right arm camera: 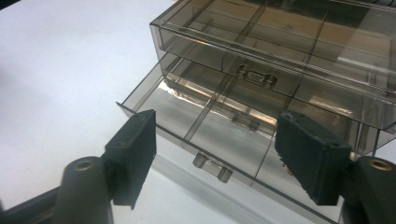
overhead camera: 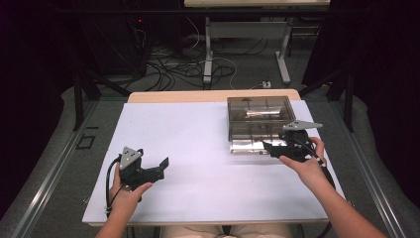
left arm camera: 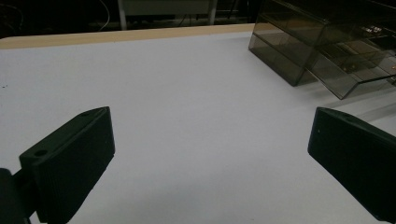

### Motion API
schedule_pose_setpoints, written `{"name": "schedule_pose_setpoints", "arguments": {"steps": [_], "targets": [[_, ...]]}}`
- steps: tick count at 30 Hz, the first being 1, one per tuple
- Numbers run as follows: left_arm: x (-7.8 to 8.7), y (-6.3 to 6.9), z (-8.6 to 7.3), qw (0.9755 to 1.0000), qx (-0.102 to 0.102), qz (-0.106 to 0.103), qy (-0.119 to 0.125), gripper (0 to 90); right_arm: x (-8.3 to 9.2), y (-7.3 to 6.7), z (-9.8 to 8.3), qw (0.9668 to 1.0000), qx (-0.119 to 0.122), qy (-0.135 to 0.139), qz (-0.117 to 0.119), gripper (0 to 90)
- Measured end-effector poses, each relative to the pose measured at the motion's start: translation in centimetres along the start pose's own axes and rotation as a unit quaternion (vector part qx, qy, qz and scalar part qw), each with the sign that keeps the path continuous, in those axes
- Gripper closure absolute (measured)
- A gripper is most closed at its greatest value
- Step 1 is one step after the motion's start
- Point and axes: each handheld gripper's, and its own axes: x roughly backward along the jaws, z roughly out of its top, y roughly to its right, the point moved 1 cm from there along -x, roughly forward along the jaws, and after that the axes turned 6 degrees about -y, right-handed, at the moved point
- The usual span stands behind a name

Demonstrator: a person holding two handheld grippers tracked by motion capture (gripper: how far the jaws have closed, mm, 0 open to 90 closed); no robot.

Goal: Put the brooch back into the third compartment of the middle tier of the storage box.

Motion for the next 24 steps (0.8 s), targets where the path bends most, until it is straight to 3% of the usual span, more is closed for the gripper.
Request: {"name": "schedule_pose_setpoints", "arguments": {"steps": [6, 10, 17, 24], "targets": [[0.0, 0.0, 0.0, 1.0000, -0.001, -0.001, 0.000, 0.7, 0.3, -0.5, -0.4, 0.9999, 0.013, 0.009, -0.001, 15.3], [0.0, 0.1, 0.0, 1.0000, 0.000, -0.002, 0.001, 0.7, 0.5, -0.8, -0.6, 0.9999, 0.012, 0.012, 0.001, 15.0], [0.0, 0.2, 0.0, 1.0000, -0.001, -0.003, 0.004, 0.7, 1.2, -1.4, -1.3, 0.9997, 0.005, 0.019, 0.013, 4.9], [0.0, 0.4, 0.0, 1.0000, -0.006, -0.006, 0.002, 0.7, 1.7, -2.1, -1.9, 0.9993, 0.009, 0.037, 0.004, 0.0]]}}
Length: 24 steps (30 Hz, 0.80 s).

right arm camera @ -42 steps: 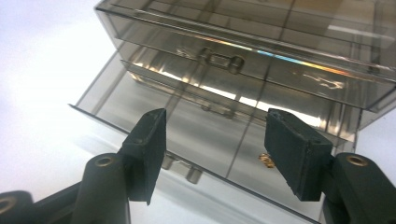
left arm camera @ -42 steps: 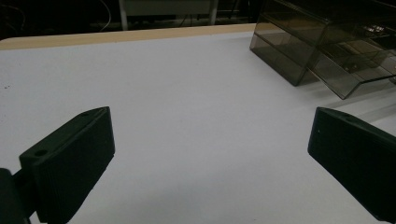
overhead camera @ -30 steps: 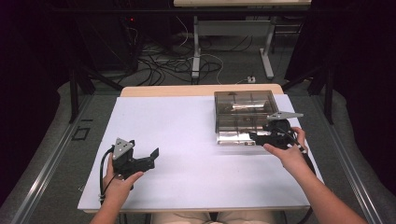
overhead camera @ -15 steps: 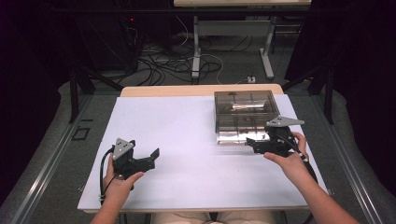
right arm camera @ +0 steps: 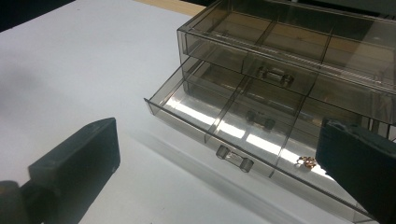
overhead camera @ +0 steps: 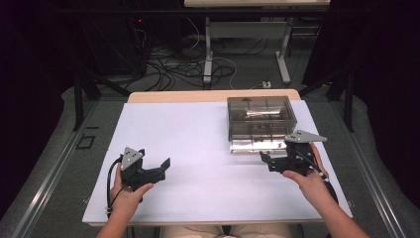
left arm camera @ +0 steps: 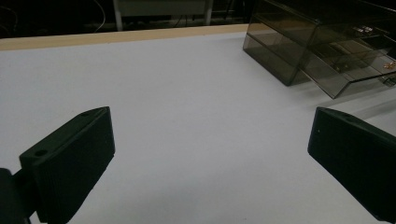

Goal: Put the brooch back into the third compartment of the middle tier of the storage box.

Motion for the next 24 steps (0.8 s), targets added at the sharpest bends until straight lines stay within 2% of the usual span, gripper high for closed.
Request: {"name": "schedule_pose_setpoints", "arguments": {"steps": [3, 9, 12, 20, 24], "targets": [[0.0, 0.2, 0.0, 1.0000, 0.000, -0.002, 0.002, 0.7, 0.1, -0.3, -0.3, 0.9999, 0.009, 0.005, -0.001, 0.0], [0.0, 0.3, 0.0, 1.0000, -0.007, -0.003, 0.004, 0.8, 0.4, -1.1, -1.0, 0.9998, 0.012, 0.012, 0.004, 0.0], [0.0, 0.5, 0.0, 1.0000, -0.004, -0.006, 0.005, 0.9, 0.3, -1.5, -1.3, 0.9996, 0.021, 0.017, 0.006, 0.0], [0.0, 0.6, 0.0, 0.9999, -0.006, -0.008, 0.003, 1.1, -0.6, -2.5, -2.7, 0.9993, 0.031, 0.018, 0.006, 0.0], [-0.1, 0.7, 0.0, 0.9999, -0.004, -0.010, 0.001, 1.1, -1.1, -2.6, -3.4, 0.9995, 0.027, 0.011, 0.009, 0.0]]}}
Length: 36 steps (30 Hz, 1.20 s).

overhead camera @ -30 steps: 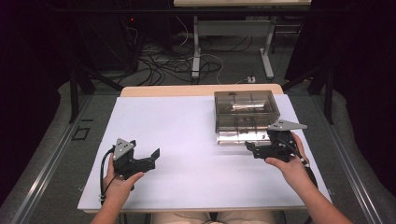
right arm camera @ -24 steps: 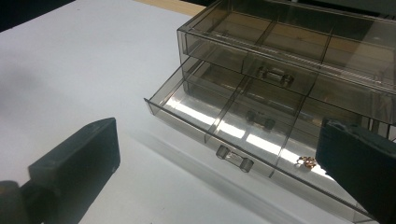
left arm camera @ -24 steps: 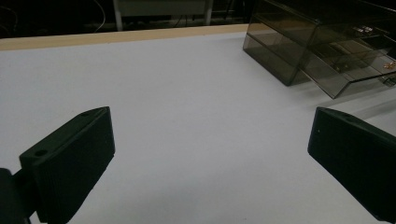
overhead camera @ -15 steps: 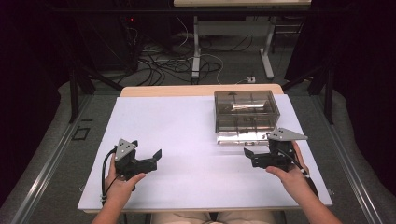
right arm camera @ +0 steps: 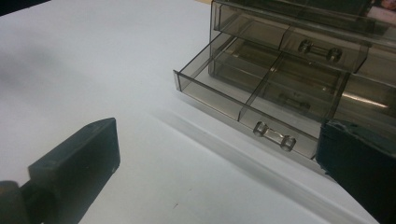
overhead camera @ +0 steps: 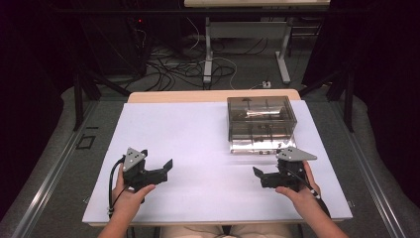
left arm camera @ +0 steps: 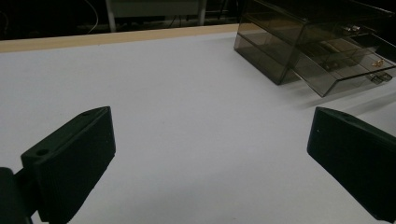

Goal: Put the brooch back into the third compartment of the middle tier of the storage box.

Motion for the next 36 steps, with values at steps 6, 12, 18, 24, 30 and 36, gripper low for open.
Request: {"name": "schedule_pose_setpoints", "arguments": {"steps": [6, 12, 18, 24, 30, 36], "targets": [[0.0, 0.0, 0.0, 1.0000, -0.001, 0.000, -0.002, 1.2, -0.6, 0.0, -0.8, 1.0000, -0.004, 0.000, -0.002, 0.0], [0.0, 0.0, 0.0, 1.0000, 0.000, -0.001, 0.000, 1.2, -1.1, 0.3, -1.5, 0.9998, -0.015, -0.005, -0.006, 0.0], [0.1, 0.0, 0.0, 1.0000, -0.003, -0.001, -0.002, 1.2, -1.5, 0.9, -2.2, 0.9994, -0.030, -0.007, -0.018, 0.0], [0.1, -0.1, 0.0, 1.0000, -0.003, 0.001, -0.001, 1.2, -1.7, 1.7, -2.9, 0.9983, -0.049, -0.008, -0.032, 0.0], [0.1, -0.1, 0.0, 1.0000, -0.001, 0.000, 0.000, 1.2, -1.7, 2.3, -3.3, 0.9974, -0.058, -0.015, -0.041, 0.0], [0.1, -0.1, 0.0, 1.0000, -0.001, 0.000, 0.000, 1.2, -1.7, 2.7, -3.6, 0.9965, -0.063, -0.021, -0.051, 0.0]]}}
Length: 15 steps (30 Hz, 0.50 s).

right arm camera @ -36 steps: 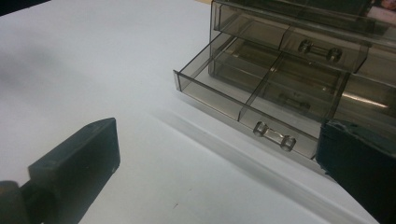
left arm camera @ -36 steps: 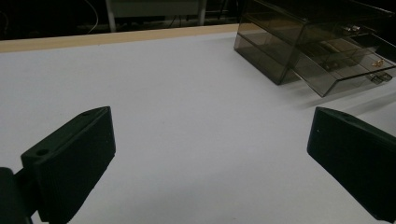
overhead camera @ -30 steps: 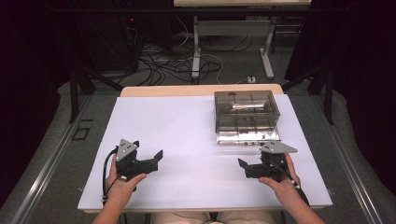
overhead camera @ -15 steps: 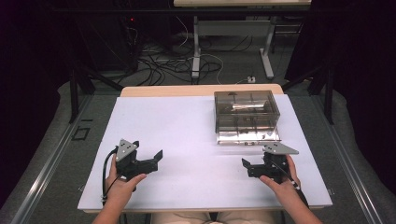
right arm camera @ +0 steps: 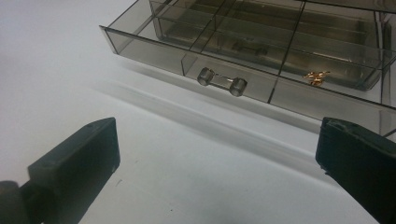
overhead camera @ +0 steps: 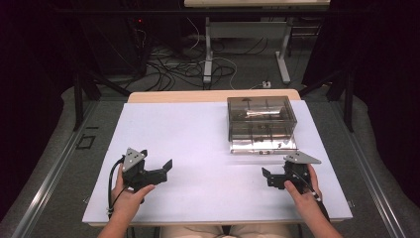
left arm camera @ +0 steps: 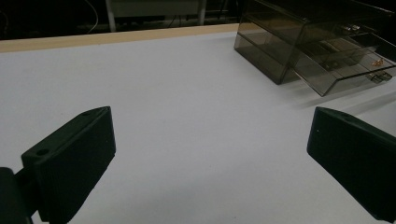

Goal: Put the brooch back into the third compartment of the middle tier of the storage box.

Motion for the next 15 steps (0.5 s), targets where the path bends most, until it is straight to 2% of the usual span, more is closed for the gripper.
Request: {"name": "schedule_pose_setpoints", "arguments": {"steps": [15], "targets": [[0.03, -0.07, 0.02, 1.0000, -0.002, 0.001, 0.000, 1.2, -0.56, 0.69, -0.44, 0.9998, -0.003, -0.017, -0.003, 0.0]]}}
